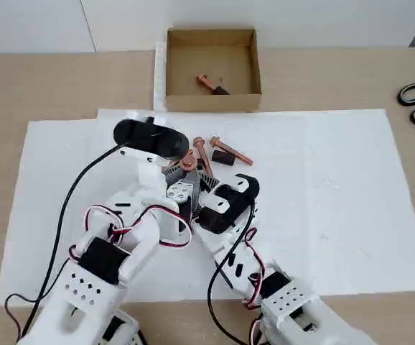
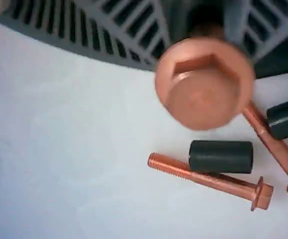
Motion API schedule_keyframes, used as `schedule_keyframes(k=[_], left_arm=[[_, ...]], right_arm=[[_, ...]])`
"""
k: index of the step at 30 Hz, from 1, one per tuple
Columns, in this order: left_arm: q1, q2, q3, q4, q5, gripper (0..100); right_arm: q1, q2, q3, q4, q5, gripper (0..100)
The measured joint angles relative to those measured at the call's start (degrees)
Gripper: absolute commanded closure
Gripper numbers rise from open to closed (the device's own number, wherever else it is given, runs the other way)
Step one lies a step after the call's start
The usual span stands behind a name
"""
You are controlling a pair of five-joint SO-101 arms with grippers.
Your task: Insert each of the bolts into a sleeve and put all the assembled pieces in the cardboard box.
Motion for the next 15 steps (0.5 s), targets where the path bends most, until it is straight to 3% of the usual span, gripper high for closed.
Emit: schedule_keyframes(k=[15], left_arm=[[1.5,0.0,0.0,0.1,0.0,99]], right_arm=[[0.4,0.0,0.0,0.0,0.0,99.4]])
